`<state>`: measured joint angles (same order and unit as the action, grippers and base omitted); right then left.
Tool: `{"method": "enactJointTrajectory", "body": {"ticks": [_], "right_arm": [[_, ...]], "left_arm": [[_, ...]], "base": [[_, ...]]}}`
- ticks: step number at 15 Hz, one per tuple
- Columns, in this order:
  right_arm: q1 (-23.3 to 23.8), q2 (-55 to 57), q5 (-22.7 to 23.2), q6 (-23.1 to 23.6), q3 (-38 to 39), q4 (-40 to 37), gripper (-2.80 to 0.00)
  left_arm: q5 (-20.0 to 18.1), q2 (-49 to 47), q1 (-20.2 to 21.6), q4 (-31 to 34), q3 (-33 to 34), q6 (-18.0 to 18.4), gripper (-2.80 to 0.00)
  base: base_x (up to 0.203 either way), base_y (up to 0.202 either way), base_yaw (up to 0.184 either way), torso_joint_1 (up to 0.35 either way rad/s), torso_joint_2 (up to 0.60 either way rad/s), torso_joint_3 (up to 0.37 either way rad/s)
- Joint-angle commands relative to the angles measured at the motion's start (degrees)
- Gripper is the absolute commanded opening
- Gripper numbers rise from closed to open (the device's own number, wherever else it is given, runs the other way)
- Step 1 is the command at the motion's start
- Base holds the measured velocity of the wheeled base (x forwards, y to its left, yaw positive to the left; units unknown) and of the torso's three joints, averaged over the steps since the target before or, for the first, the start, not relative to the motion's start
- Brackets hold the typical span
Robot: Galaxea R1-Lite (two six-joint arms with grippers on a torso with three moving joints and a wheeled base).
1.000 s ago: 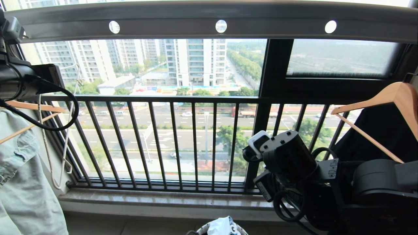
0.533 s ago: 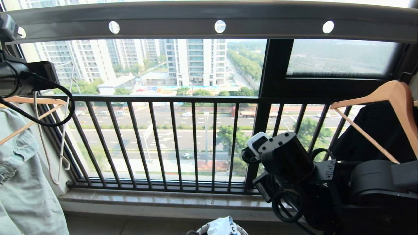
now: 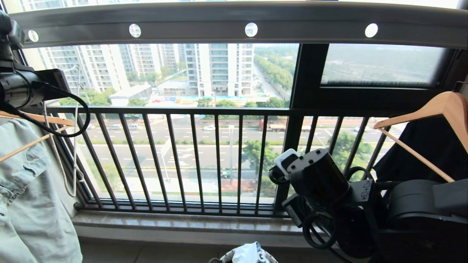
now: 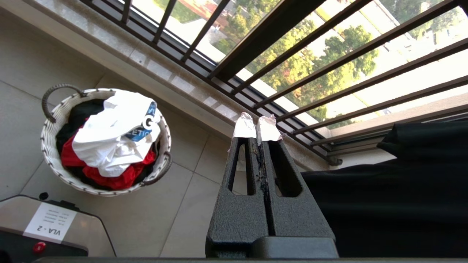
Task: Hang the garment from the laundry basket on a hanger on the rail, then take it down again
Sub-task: Hang the clothes rack on the clothesline
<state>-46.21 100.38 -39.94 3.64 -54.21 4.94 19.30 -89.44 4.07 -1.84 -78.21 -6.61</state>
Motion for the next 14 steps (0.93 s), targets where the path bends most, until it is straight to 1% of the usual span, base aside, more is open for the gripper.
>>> {"method": "enactJointTrajectory", "body": {"ticks": [1, 2, 3, 10, 14], "right_arm": [[0.0, 0.1, -0.2, 0.1, 0.0, 0.1, -2.8], [0.0, 0.1, -0.2, 0.1, 0.1, 0.1, -2.8], [0.0, 0.0, -0.2, 0.1, 0.0, 0.1, -2.8], [-0.1, -0.2, -0.2, 0.1, 0.1, 0.1, -2.8], [-0.1, -0.2, -0.2, 0.1, 0.1, 0.1, -2.8]], "left_arm": [[-2.3, -1.1, 0.1, -0.1, 0.1, -0.1, -2.8], [-4.0, -1.2, 0.3, 0.0, 0.3, -0.2, -2.8], [-4.5, -1.2, 0.5, -0.2, 0.3, -0.3, -2.8], [-4.7, 1.4, 0.3, -0.1, 1.2, -0.6, -2.8], [-4.7, 2.7, -1.1, 0.0, 2.1, -0.5, -2.8]], "base": [[0.0, 0.0, 0.0, 0.0, 0.0, 0.0], [0.0, 0.0, 0.0, 0.0, 0.0, 0.0], [0.0, 0.0, 0.0, 0.0, 0.0, 0.0], [0.0, 0.0, 0.0, 0.0, 0.0, 0.0], [0.0, 0.0, 0.0, 0.0, 0.0, 0.0]]}}
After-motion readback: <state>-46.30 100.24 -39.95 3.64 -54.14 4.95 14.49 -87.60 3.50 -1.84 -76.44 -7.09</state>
